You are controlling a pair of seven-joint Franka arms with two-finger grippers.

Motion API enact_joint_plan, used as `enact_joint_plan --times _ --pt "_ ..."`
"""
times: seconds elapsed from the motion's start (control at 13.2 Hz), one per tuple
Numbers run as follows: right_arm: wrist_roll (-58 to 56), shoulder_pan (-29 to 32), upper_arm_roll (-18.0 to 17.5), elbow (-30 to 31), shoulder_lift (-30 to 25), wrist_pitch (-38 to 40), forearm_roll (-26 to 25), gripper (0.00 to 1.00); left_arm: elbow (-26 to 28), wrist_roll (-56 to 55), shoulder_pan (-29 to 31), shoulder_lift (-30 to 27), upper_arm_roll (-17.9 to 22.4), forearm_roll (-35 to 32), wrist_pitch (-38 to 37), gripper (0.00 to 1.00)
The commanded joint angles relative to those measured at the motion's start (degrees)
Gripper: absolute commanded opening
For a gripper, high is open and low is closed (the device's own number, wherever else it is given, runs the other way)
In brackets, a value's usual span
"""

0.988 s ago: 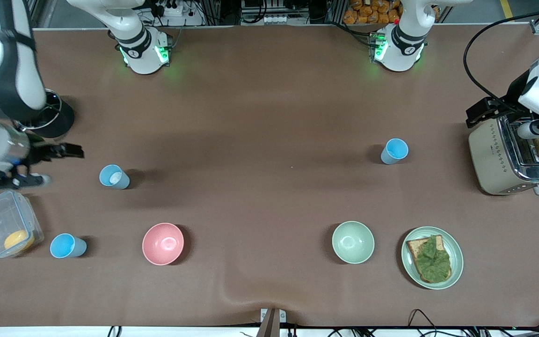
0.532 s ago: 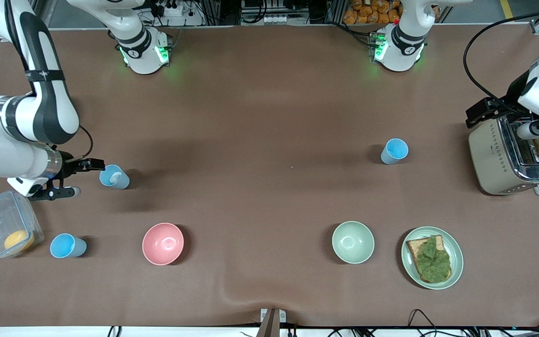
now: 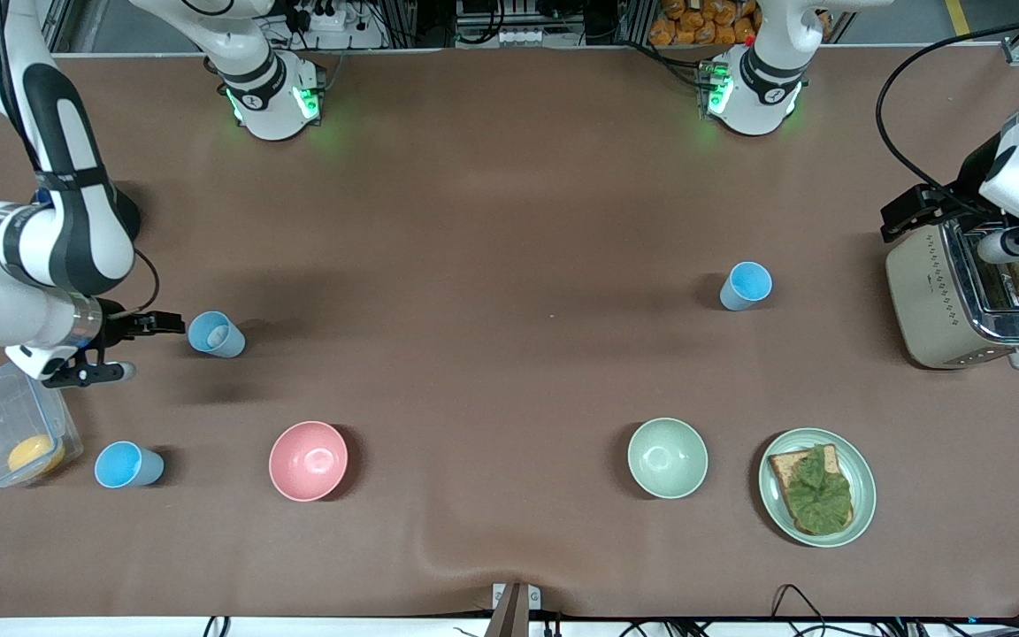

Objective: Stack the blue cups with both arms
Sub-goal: 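Lower the right gripper onto the blue cup near the food box, then grasp the blue cup with the right gripper and carry it toward the middle cup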

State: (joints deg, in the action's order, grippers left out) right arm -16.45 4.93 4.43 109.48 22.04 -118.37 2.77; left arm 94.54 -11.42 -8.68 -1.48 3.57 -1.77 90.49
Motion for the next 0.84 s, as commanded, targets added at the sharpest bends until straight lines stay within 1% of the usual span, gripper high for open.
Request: enact_joint_plan --times 0.0,0.3,0.38,0.53,0.61,0.68,0.76 --pt "-0.9 0.3 -0.5 1.2 0.8 -1.9 2.9 1.00 -1.2 -1.0 0.2 0.3 -0.1 -0.1 -1.3 1.00" --pt "-1.2 0.2 -0.5 1.2 3.0 -3.1 2.9 1.00 -1.2 -1.1 0.2 0.4 -0.1 -0.2 -1.3 1.00" --pt "-1.3 0.2 -0.5 1.3 3.3 -3.0 2.9 0.98 -1.3 -1.0 0.2 0.4 -0.1 -0.1 -1.3 1.00" --pt "-1.6 -0.1 -0.5 1.3 3.5 -2.7 2.9 0.38 -1.3 -0.4 0.2 0.5 0.6 0.3 -1.3 1.00" --pt "-1.5 -0.1 -0.5 1.3 3.5 -2.4 2.9 0.10 -1.3 -0.7 0.2 0.5 0.6 0.3 -1.3 1.00" --pt "-1.4 0.0 -0.5 1.3 3.8 -2.4 2.9 0.00 -1.3 -0.7 0.2 0.6 0.6 0.3 -1.3 1.00" --pt "-1.4 0.1 -0.5 1.3 4.1 -2.4 3.5 0.00 -1.3 -0.6 0.2 0.5 0.6 0.4 -1.3 1.00"
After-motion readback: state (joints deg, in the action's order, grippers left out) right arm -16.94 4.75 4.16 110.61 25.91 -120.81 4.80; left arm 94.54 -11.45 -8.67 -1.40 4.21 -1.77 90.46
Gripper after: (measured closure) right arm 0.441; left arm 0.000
